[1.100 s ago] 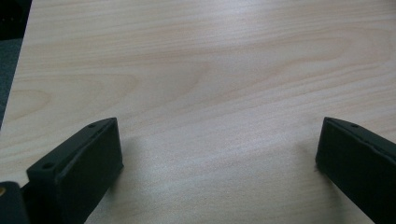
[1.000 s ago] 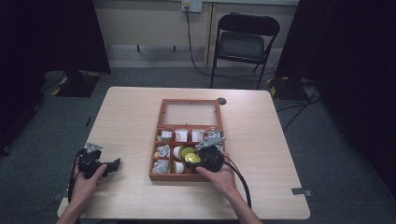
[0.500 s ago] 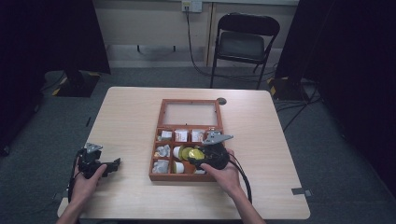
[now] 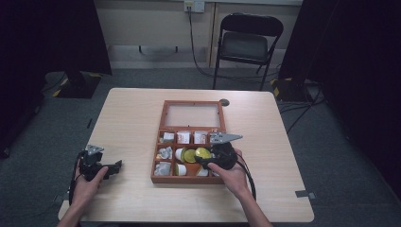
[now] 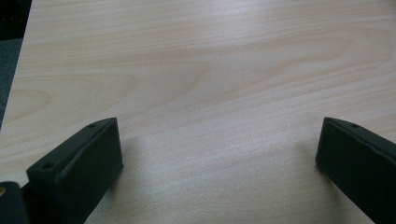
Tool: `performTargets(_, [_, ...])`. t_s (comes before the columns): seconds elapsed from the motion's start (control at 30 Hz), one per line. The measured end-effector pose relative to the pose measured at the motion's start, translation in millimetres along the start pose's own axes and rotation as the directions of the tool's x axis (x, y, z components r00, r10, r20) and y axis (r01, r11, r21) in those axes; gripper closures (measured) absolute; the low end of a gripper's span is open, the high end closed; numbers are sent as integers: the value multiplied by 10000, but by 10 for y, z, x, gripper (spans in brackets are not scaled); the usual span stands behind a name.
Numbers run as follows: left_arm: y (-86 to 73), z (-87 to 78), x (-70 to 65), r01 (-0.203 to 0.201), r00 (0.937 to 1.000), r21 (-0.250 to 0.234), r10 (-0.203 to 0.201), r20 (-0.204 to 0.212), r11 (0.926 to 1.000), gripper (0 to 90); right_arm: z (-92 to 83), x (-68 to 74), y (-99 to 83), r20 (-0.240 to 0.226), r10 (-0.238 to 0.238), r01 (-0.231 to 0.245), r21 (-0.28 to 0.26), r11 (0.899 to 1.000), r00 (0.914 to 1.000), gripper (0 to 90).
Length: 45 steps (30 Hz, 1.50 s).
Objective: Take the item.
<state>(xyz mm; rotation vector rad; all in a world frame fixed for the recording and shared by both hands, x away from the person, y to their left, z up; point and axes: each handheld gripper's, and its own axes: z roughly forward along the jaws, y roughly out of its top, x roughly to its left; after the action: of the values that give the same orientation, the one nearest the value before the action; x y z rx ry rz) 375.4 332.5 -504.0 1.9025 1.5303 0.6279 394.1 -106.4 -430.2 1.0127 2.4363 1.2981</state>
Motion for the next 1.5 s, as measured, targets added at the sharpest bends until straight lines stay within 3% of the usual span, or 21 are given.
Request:
performTargets(1.1, [0,0,0,-1,10000,-1,1,-2,10000,0,-260,-105,39,222,166,-155,-493,9987,9996,390])
performTargets(1.5, [0,1,0,2,10000,-3,-2,6,10000,0,-366,-174,28,506,289,-255,-661,9975,9983,390])
